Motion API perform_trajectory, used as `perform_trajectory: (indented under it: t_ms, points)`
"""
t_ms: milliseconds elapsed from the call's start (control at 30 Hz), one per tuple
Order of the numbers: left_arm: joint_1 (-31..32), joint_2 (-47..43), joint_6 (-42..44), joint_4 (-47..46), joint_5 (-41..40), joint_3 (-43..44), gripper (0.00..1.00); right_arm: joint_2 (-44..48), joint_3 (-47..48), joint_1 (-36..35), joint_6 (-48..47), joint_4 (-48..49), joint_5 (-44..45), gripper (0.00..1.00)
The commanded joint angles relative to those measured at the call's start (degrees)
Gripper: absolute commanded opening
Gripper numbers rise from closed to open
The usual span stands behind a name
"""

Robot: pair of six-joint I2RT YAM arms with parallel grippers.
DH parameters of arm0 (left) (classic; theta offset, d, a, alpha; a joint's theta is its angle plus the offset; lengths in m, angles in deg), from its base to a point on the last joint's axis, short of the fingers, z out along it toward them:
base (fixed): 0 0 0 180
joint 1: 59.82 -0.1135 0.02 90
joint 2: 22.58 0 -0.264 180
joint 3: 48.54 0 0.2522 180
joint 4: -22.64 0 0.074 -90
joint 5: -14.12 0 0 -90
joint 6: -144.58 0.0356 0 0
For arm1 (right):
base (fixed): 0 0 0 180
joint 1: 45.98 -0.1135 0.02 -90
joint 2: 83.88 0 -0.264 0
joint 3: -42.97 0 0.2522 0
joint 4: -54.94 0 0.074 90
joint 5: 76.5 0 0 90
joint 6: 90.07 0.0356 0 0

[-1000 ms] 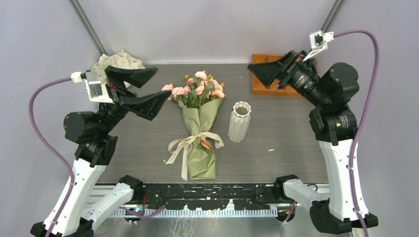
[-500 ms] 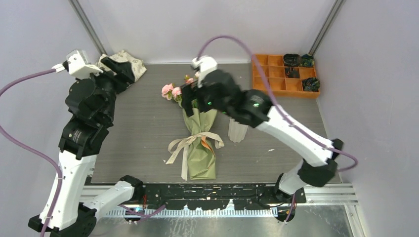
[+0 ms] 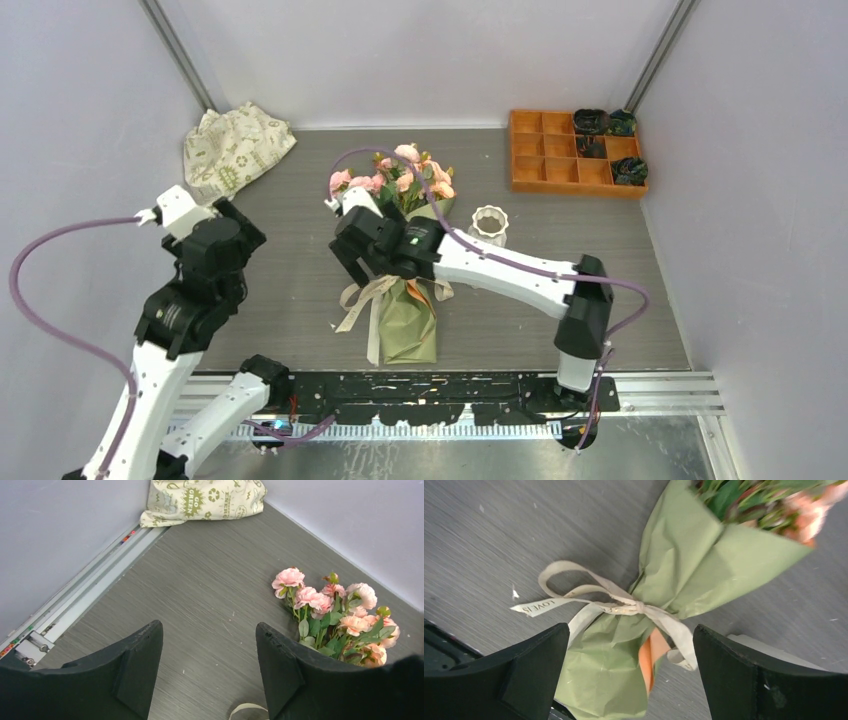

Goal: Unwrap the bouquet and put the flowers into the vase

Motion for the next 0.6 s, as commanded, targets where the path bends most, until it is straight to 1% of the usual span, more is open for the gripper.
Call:
perform_trajectory:
  t_ms: [0, 67, 167, 200, 367, 567]
  points:
    - [-0.03, -8.10, 0.99, -1.54, -3.06, -2.67, 0.70, -5.41, -4.36, -0.35, 1.08, 6.20, -4.69, 1.00]
    - [-0.01, -10.83, 2.60, -3.83, -0.84, -4.61, 0.70, -7.99, -3.83, -0.48, 1.42, 6.69, -4.92, 0.99]
    - [-0.02, -13.46, 3.00, -5.15, 1.12, -6.40, 0.70, -12.72, -0.10, -0.56, 1.49, 4.41, -4.72, 0.83]
    - [-0.02, -13.83, 3.13, -5.42, 1.36, -6.71, 0.70, -14.10, 0.95, -0.58, 1.59, 3.68, -4.87, 0.81]
    - [0.02, -12.98, 4.14, -5.86, 1.73, -7.15, 0.70, -17.61, 2.50, -0.83, 2.10, 3.80, -6.34, 0.74]
    - [0.01, -10.79, 3.84, -6.60, 3.87, -7.99, 0.70, -18.30, 2.30, -1.15, 3.19, 3.72, -7.30, 0.68]
